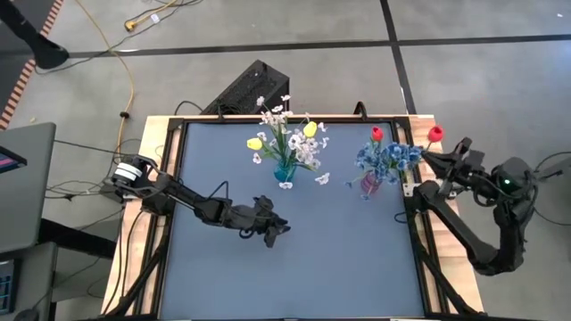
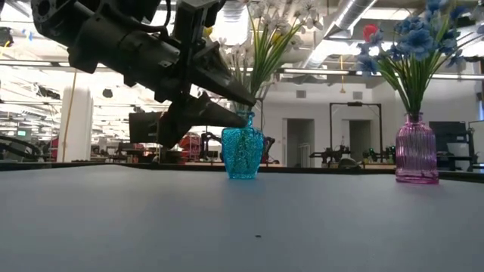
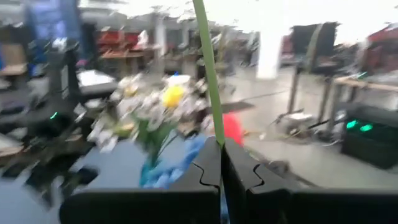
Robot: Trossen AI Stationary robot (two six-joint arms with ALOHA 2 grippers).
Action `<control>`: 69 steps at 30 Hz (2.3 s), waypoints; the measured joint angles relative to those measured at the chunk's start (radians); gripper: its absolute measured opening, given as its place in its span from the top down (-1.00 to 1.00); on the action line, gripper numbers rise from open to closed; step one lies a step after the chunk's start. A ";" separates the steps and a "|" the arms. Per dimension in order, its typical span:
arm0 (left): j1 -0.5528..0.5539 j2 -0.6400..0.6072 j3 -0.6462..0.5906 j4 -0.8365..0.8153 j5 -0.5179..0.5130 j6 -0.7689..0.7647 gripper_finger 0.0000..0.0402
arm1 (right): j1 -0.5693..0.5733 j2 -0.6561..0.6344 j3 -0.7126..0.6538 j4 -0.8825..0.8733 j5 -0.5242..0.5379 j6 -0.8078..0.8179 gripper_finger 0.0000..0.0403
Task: Sort flowers into vase by color
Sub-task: Put the red flower into the violet vase
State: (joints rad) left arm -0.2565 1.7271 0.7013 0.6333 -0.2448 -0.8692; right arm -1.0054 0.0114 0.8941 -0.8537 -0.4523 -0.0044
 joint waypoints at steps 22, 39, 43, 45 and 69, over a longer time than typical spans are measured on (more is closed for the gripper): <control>0.003 0.000 0.000 -0.078 0.050 -0.015 0.31 | 0.107 -0.007 -0.120 0.114 0.396 0.095 0.88; 0.001 0.000 0.000 -0.078 0.049 -0.048 0.31 | 0.141 -0.006 -0.263 0.312 0.373 0.160 0.88; -0.005 0.000 0.000 -0.078 0.048 -0.059 0.31 | 0.141 -0.007 -0.271 0.313 0.376 0.162 0.88; -0.008 0.000 0.000 -0.078 0.048 -0.061 0.31 | 0.141 -0.007 -0.287 0.307 0.376 0.168 0.88; -0.011 0.000 0.000 -0.078 0.047 -0.075 0.31 | 0.140 -0.007 -0.332 0.386 0.410 0.217 0.88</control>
State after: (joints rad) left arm -0.2680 1.7271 0.7013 0.5549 -0.1974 -0.9440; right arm -0.8658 0.0048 0.5625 -0.4678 -0.0422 0.2131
